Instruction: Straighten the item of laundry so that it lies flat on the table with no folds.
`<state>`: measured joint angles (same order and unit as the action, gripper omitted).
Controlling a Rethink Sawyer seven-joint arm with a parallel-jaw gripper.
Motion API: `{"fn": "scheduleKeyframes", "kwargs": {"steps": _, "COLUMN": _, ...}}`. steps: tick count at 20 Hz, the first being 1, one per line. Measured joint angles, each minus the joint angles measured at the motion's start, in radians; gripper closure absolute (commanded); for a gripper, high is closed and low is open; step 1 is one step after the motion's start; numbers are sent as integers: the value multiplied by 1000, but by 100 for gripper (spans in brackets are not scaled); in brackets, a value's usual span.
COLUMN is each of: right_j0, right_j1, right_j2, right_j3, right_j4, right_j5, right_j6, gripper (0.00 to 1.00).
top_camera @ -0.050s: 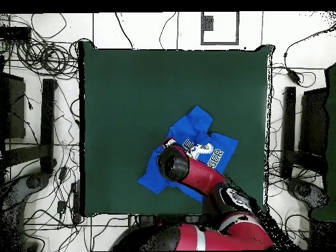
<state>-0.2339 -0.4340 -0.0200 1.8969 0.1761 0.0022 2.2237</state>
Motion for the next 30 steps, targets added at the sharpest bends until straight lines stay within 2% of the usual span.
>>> {"fn": "scheduleKeyframes", "kwargs": {"steps": 11, "right_j0": 116, "right_j1": 44, "right_j2": -113, "right_j3": -130, "right_j4": 53, "right_j5": 180, "right_j6": 0, "gripper": 0}}
{"fn": "scheduleKeyframes", "kwargs": {"steps": 30, "right_j0": 154, "right_j1": 61, "right_j2": -152, "right_j3": -168, "right_j4": 79, "right_j5": 233, "right_j6": 0, "gripper": 0}}
